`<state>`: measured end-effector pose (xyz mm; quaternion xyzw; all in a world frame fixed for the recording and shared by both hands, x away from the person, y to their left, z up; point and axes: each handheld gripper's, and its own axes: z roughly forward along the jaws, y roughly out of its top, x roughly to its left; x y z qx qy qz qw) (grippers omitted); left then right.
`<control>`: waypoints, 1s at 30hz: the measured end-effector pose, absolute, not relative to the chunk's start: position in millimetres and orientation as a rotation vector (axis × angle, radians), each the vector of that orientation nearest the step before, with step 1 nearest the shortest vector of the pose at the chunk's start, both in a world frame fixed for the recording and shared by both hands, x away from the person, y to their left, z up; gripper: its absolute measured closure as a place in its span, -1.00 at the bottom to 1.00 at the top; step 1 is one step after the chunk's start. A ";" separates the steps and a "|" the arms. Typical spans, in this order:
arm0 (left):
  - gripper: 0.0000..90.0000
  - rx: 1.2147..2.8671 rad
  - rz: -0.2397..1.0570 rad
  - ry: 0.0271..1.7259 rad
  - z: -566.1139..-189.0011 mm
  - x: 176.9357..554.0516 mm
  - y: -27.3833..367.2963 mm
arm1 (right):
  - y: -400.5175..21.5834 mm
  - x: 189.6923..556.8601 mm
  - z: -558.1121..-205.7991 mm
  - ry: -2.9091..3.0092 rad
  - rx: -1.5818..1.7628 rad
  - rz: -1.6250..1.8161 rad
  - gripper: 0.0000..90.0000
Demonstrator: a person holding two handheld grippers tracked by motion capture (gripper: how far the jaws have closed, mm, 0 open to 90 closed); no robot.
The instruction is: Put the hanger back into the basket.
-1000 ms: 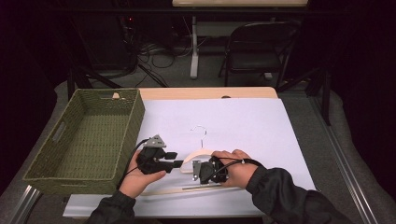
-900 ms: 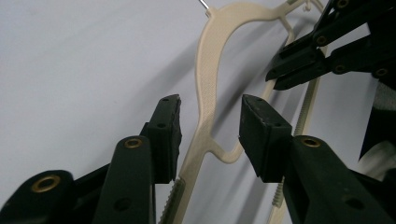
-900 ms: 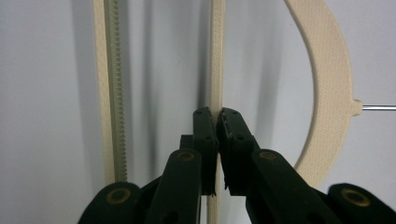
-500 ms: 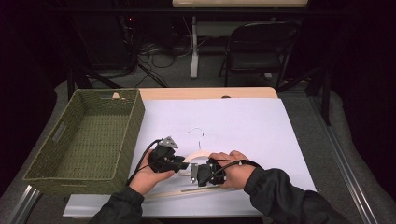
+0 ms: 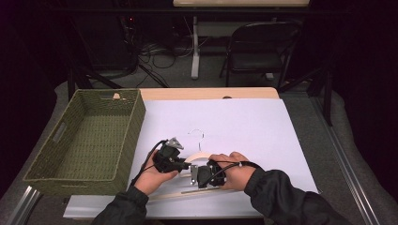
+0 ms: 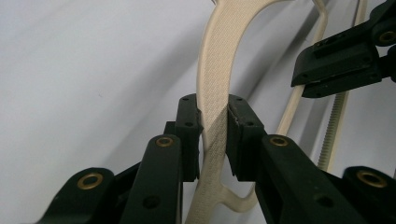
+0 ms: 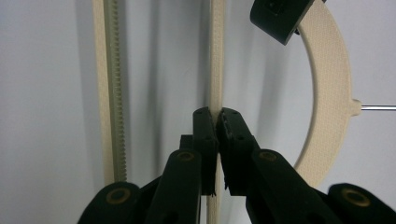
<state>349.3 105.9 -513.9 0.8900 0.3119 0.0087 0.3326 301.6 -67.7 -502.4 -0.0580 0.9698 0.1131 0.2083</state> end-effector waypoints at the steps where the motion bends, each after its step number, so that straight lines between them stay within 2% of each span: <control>1: 0.72 2.327 0.021 0.815 -513.5 348.7 106.3 | -67.2 301.6 -502.4 2.707 -0.154 0.309 0.90; 10: 0.74 2.325 0.029 0.807 -512.2 346.7 107.7 | -67.6 303.4 -502.8 2.716 -0.130 0.344 0.86; 17: 0.74 2.331 0.041 0.791 -511.5 344.2 109.1 | -92.4 323.3 -477.8 2.763 0.154 0.589 0.64; 20: 0.74 2.326 0.047 0.779 -509.8 342.4 109.6 | -103.0 331.6 -471.7 2.764 0.267 0.636 0.61; 21: 0.75 2.321 0.045 0.781 -509.4 341.7 109.7 | -111.7 338.6 -467.9 2.760 0.383 0.687 0.48; 22: 0.75 2.321 0.043 0.777 -508.9 341.4 110.1 | -111.7 338.6 -467.9 2.760 0.383 0.687 0.48; 23: 0.75 2.319 0.042 0.774 -508.5 341.0 110.3 | -117.8 345.4 -466.6 2.750 0.463 0.719 0.38; 26: 0.75 2.318 0.049 0.766 -507.1 339.1 110.6 | -121.0 350.0 -467.3 2.747 0.518 0.755 0.28; 30: 0.75 2.311 0.047 0.760 -505.3 336.7 111.3 | -119.7 353.7 -473.6 2.789 0.566 0.785 0.30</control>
